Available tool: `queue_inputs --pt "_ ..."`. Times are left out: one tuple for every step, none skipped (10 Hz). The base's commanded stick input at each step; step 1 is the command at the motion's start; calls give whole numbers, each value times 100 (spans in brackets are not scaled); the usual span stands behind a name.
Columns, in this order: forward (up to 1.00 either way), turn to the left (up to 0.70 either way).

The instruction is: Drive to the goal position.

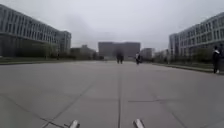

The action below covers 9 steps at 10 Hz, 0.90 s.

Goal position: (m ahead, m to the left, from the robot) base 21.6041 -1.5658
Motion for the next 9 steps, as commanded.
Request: queue_inputs --pt "85 0" --pt "85 0" --pt "85 0" --pt "85 0" --pt "85 0" --pt "85 0" --pt "85 0" --pt "85 0" --pt "85 0"
